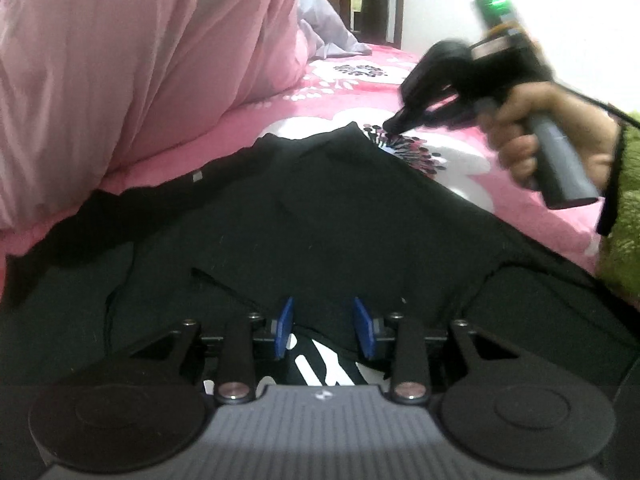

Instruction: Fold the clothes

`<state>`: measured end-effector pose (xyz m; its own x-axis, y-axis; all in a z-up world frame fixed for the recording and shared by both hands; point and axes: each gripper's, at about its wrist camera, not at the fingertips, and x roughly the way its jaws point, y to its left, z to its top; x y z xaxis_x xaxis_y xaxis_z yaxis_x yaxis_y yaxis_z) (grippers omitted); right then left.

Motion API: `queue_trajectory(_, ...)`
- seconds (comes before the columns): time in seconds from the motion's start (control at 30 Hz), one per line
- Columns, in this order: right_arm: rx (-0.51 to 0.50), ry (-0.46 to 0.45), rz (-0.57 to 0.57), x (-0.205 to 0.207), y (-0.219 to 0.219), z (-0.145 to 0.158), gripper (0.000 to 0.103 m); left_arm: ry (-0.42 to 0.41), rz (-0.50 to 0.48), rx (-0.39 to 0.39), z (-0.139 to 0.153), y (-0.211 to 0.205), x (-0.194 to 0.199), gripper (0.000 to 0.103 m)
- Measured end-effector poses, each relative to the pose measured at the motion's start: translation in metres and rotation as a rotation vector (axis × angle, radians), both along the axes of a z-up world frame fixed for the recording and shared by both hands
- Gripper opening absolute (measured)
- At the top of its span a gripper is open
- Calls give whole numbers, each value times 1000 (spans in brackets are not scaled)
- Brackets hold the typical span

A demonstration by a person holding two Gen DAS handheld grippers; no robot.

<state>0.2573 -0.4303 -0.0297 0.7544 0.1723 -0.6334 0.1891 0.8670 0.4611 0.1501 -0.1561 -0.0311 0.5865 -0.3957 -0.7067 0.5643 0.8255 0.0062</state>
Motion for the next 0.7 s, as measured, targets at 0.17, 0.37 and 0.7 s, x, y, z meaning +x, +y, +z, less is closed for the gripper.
queue_trajectory(0.17,59,-7,149,-13,25,9,4,21,5,-26,-2,4,4,36)
queue_trajectory(0.37,178,86,-89,16,-3,-19,2,36,32,-32,1,5,5,39)
queue_trajectory(0.7,185,-107,-127,-186,-54,93,5,-55,138,-17,70,51,-23,41)
